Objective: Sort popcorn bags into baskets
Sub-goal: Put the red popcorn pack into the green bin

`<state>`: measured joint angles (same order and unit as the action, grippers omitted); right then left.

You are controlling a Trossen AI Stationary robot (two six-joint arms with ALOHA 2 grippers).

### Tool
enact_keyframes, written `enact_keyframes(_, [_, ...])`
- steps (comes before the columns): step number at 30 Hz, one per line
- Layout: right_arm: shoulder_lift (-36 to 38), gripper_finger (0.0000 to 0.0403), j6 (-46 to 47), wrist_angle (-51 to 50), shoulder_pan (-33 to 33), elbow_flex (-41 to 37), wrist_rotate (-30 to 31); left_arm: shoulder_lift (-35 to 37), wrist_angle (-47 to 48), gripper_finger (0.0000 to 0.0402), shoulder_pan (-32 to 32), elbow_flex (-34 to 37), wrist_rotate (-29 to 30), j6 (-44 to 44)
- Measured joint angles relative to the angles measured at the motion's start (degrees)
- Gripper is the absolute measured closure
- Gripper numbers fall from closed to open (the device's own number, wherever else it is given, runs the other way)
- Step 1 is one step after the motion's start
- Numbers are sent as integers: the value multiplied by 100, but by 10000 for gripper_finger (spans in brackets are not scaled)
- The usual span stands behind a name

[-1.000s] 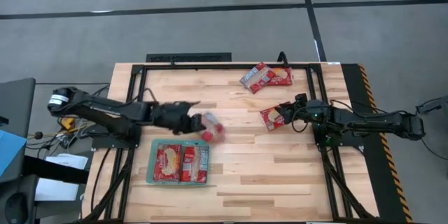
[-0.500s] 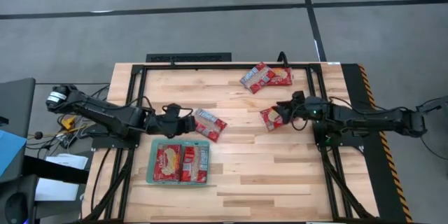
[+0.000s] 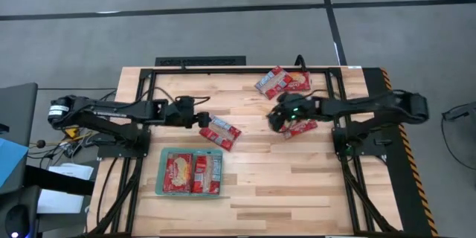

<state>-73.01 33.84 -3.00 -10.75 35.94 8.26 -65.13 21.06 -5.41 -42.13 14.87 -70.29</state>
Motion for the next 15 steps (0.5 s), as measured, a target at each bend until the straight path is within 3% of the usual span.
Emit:
enact_keyframes(5, [-1336, 154, 876, 1018, 364, 6, -129, -313, -68, 105, -571, 242, -543, 412])
enact_keyframes(10, [-2315, 154, 1136, 1560, 615, 360, -390, -622, -157, 110, -1023, 624, -844, 695])
enact_keyframes(15, [-2887, 154, 1025, 1571, 782, 980, -546, -1032, -1187, 111, -1358, 994, -1317, 853])
